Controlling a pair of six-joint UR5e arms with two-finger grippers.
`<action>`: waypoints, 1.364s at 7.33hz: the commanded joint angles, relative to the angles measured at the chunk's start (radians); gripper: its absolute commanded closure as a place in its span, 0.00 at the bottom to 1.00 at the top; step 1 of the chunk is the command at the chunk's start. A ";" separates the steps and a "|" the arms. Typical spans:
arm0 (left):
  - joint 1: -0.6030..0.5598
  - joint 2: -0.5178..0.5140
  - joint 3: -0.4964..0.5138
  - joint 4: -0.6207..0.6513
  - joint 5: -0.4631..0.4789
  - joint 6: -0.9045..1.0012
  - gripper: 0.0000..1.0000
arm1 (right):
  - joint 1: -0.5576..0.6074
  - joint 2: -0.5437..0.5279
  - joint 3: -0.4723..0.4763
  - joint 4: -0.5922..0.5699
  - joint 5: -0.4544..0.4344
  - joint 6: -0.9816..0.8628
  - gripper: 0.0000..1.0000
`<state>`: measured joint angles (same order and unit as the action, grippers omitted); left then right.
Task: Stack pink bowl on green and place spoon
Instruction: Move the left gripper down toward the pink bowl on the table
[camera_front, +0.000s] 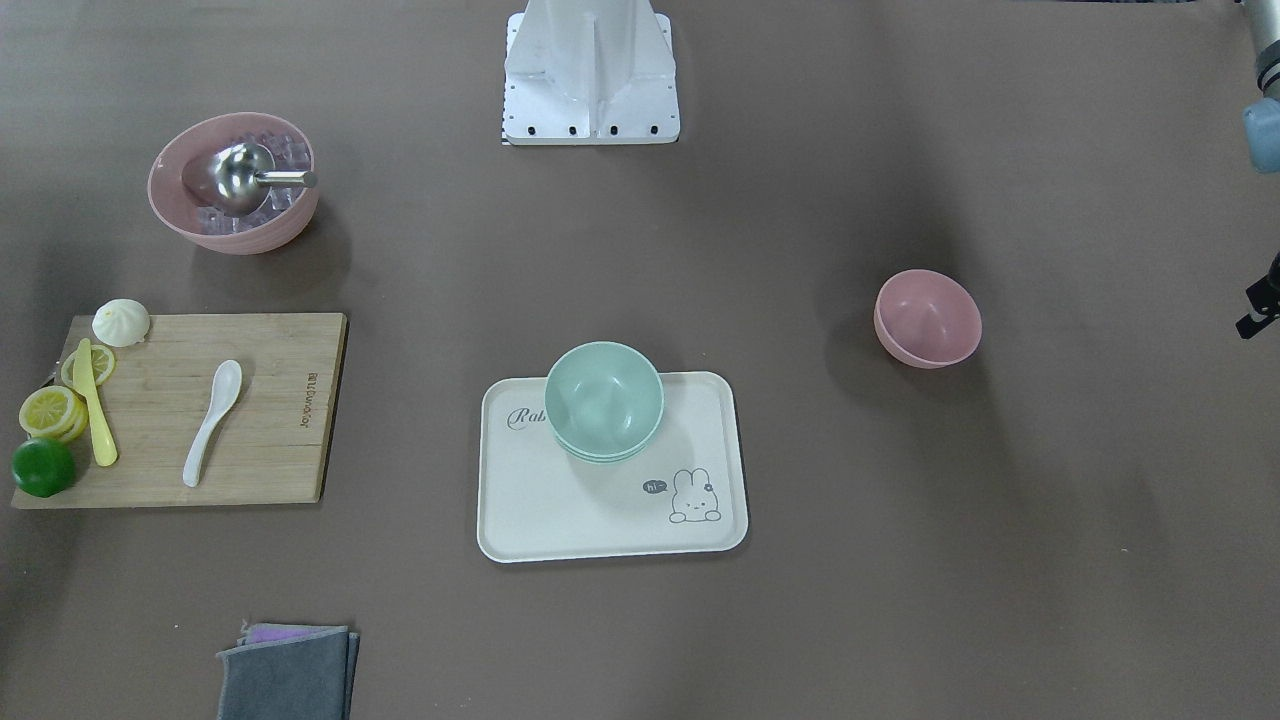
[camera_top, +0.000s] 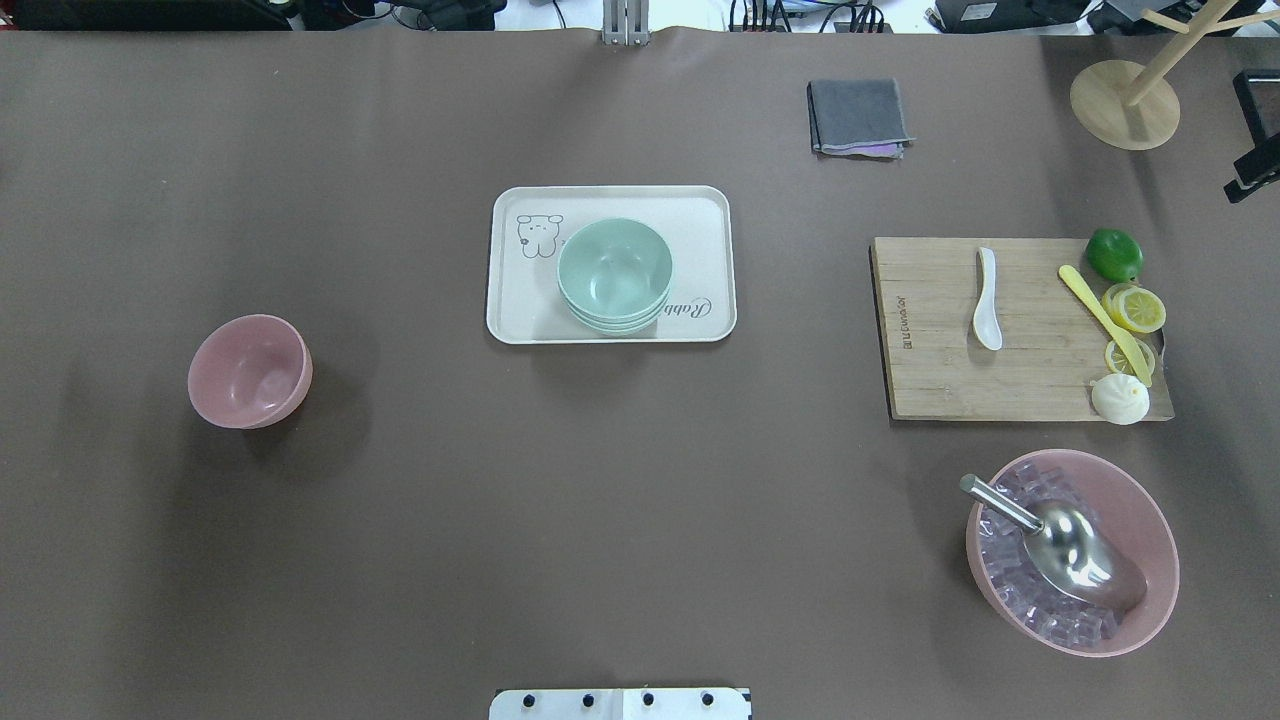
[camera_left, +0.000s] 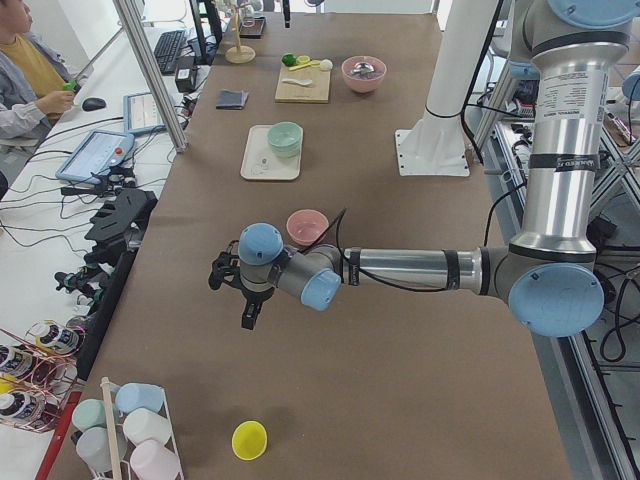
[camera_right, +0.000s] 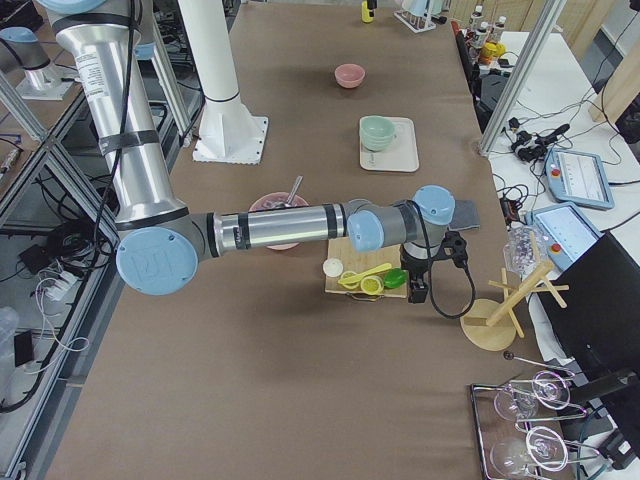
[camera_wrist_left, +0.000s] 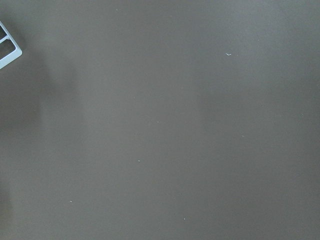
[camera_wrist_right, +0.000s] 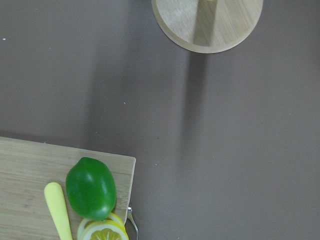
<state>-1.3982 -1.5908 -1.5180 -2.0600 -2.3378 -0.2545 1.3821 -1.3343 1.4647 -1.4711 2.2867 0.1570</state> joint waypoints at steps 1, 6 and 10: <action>0.007 -0.008 -0.004 0.001 -0.008 -0.002 0.02 | -0.001 0.000 -0.003 0.000 0.000 0.001 0.00; 0.077 -0.011 -0.005 -0.006 -0.005 -0.019 0.02 | -0.001 0.001 0.003 0.002 0.037 -0.001 0.00; 0.105 -0.020 -0.037 -0.002 -0.006 -0.051 0.03 | -0.014 -0.012 -0.001 0.072 0.036 -0.001 0.00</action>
<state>-1.3112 -1.6083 -1.5430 -2.0636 -2.3438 -0.2954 1.3731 -1.3374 1.4694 -1.4411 2.3200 0.1560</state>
